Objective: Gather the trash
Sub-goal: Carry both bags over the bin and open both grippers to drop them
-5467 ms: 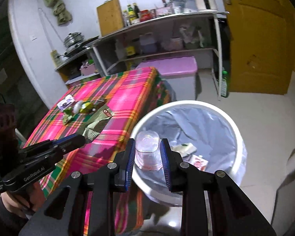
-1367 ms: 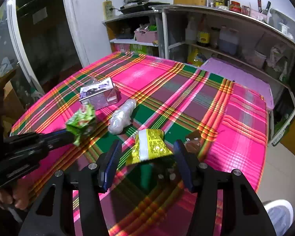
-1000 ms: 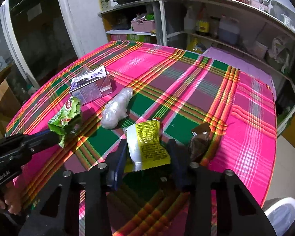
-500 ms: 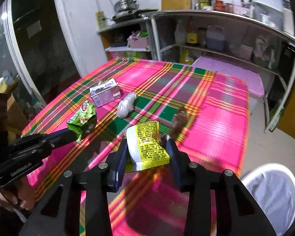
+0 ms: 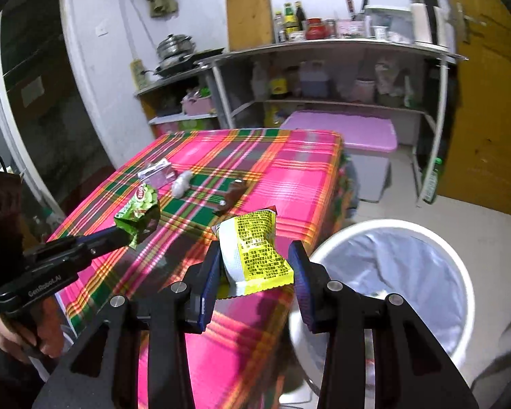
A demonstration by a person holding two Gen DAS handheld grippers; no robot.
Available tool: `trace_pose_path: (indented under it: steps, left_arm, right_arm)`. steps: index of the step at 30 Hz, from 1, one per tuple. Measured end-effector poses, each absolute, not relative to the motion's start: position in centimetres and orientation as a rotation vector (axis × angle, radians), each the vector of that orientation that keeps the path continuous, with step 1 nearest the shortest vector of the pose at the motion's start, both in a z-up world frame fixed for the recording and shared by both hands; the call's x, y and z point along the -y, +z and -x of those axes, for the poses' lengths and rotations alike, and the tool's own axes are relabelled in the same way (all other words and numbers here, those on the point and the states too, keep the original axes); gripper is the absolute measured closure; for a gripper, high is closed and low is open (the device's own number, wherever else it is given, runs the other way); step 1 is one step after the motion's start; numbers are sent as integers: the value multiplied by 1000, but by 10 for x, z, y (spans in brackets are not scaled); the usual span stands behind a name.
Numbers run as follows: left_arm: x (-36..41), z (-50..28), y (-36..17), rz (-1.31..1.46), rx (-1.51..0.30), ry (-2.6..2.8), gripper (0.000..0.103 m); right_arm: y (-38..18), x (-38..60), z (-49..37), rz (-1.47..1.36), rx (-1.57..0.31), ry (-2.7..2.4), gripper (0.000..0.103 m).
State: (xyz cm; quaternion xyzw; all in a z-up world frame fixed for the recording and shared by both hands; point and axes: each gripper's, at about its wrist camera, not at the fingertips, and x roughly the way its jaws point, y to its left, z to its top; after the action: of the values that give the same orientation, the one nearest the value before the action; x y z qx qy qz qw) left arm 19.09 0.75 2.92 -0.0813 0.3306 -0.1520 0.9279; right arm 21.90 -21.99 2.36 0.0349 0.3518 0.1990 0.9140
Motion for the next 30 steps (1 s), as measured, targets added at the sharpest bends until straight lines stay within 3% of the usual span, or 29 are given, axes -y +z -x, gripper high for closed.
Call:
trace_pose_path:
  steps: [30]
  left_arm:
    - [142,-236,-9,68,-803,-576,97]
  right_arm:
    - [-30,338,-207,-222,-825,160,61]
